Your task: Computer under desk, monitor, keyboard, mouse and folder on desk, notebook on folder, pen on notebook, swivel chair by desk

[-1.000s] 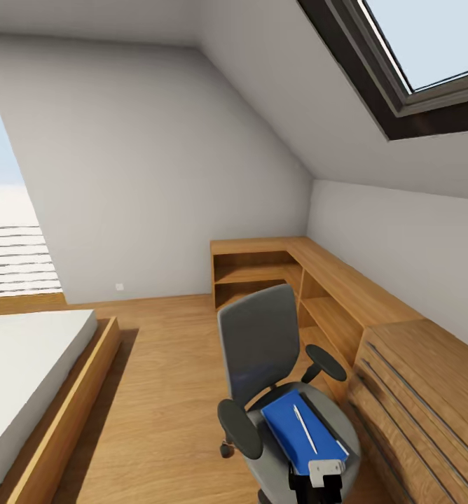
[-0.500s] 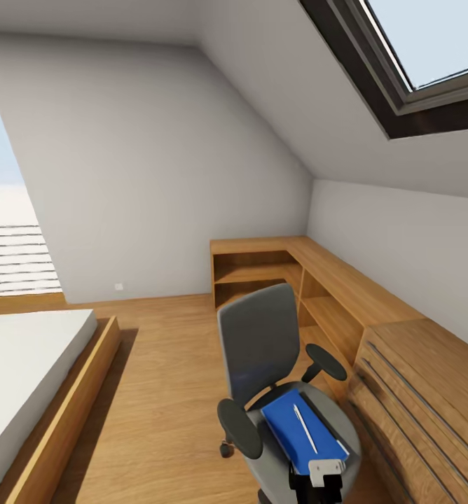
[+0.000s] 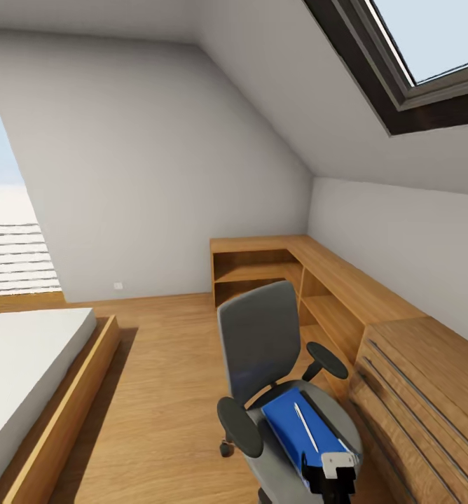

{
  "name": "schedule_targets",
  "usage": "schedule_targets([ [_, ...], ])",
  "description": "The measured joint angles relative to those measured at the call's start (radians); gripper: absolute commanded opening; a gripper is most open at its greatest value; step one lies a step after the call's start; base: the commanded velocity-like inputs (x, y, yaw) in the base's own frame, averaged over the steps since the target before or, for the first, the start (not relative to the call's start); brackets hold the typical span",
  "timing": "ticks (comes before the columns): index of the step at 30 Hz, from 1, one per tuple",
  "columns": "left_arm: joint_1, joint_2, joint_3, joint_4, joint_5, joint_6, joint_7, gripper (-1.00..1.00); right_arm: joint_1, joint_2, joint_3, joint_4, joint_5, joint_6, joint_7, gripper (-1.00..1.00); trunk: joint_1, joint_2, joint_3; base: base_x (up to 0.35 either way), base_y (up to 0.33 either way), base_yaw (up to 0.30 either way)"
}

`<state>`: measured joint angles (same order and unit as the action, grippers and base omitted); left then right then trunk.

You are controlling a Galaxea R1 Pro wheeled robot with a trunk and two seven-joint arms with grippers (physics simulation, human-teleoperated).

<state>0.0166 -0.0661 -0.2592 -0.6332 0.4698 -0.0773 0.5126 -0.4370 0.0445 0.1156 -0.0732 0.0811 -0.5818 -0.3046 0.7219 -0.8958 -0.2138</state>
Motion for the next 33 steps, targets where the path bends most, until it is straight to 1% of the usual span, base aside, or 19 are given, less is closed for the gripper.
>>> schedule_targets([
  [3,-0.014,0.007,0.015,0.003,0.039,0.034,-0.001,1.00,-0.001,-0.029,-0.004,-0.068,-0.019,0.007,-0.002,1.00,0.012,-0.021,-0.009,0.000,0.000,0.000],
  [6,-0.020,0.009,0.020,0.003,0.053,0.046,-0.002,1.00,-0.003,-0.051,-0.009,-0.120,-0.054,0.021,0.000,1.00,0.023,-0.042,-0.019,0.000,0.000,0.000],
  [7,-0.022,0.010,0.022,0.003,0.058,0.050,-0.002,1.00,-0.004,-0.063,-0.010,-0.145,-0.077,0.040,-0.001,1.00,0.027,-0.049,-0.022,0.000,0.000,0.000],
  [10,-0.023,0.011,0.024,0.004,0.062,0.053,-0.003,1.00,-0.014,-0.077,-0.010,-0.170,-0.103,0.086,0.000,1.00,0.038,-0.070,-0.031,0.000,0.000,0.000],
  [12,-0.024,0.011,0.025,0.004,0.065,0.053,-0.002,1.00,-0.047,-0.091,-0.010,-0.184,-0.117,0.140,0.006,1.00,0.046,-0.084,-0.037,0.000,0.000,0.000],
  [13,-0.025,0.011,0.027,0.005,0.065,0.044,-0.002,1.00,-0.094,-0.103,-0.011,-0.188,-0.125,0.198,0.031,1.00,0.050,-0.091,-0.040,0.000,0.000,0.000],
  [14,-0.025,0.012,0.029,0.007,0.067,0.013,-0.001,1.00,-0.171,-0.121,-0.018,-0.187,-0.149,0.313,0.097,1.00,0.054,-0.098,-0.044,0.000,0.000,0.000],
  [15,-0.025,0.013,0.029,0.007,0.068,0.007,0.000,1.00,-0.186,-0.124,-0.023,-0.187,-0.162,0.345,0.113,1.00,0.058,-0.105,-0.047,0.000,0.000,0.000],
  [17,-0.025,0.014,0.029,0.007,0.067,-0.003,0.000,1.00,-0.219,-0.130,-0.033,-0.189,-0.208,0.433,0.143,1.00,0.065,-0.119,-0.053,0.000,0.000,0.000],
  [18,-0.025,0.015,0.029,0.007,0.067,-0.008,0.001,1.00,-0.245,-0.132,-0.038,-0.189,-0.254,0.508,0.158,1.00,0.069,-0.126,-0.056,0.000,0.000,0.000],
  [23,-0.026,0.021,0.030,-0.018,0.066,-0.010,0.001,1.00,-0.268,-0.130,-0.041,-0.190,-0.298,0.611,0.175,1.00,0.088,-0.161,-0.072,0.000,0.000,0.000],
  [25,-0.029,0.037,0.029,-0.078,0.067,0.002,0.000,1.00,-0.272,-0.129,-0.042,-0.190,-0.308,0.651,0.181,1.00,0.096,-0.175,-0.078,0.000,0.000,0.000],
  [26,-0.032,0.057,0.028,-0.202,0.084,0.092,0.004,1.00,-0.275,-0.130,-0.042,-0.191,-0.315,0.686,0.202,1.00,0.100,-0.182,-0.081,0.000,0.000,0.000],
  [27,-0.032,0.059,0.027,-0.261,0.091,0.129,0.005,1.00,-0.275,-0.130,-0.042,-0.191,-0.315,0.691,0.209,1.00,0.104,-0.189,-0.084,0.000,0.000,0.000],
  [28,-0.032,0.061,0.028,-0.328,0.102,0.213,0.007,1.00,-0.275,-0.132,-0.043,-0.192,-0.316,0.696,0.221,1.00,0.107,-0.196,-0.088,0.000,0.000,0.000],
  [29,-0.032,0.062,0.029,-0.367,0.109,0.262,0.008,1.00,-0.276,-0.133,-0.043,-0.193,-0.316,0.699,0.227,1.00,0.111,-0.203,-0.091,0.000,0.000,0.000],
  [30,-0.033,0.062,0.046,-0.474,0.146,0.387,0.010,1.00,-0.276,-0.134,-0.043,-0.194,-0.316,0.708,0.236,1.00,0.115,-0.210,-0.094,0.000,0.000,0.000],
  [32,-0.034,0.056,0.077,-0.647,0.219,0.551,0.018,1.00,-0.276,-0.136,-0.042,-0.195,-0.316,0.723,0.245,1.00,0.123,-0.224,-0.100,0.000,0.000,0.000],
  [33,-0.036,0.055,0.085,-0.695,0.239,0.588,0.024,1.00,-0.276,-0.136,-0.041,-0.196,-0.316,0.726,0.247,1.00,0.127,-0.231,-0.103,0.000,0.000,0.000],
])
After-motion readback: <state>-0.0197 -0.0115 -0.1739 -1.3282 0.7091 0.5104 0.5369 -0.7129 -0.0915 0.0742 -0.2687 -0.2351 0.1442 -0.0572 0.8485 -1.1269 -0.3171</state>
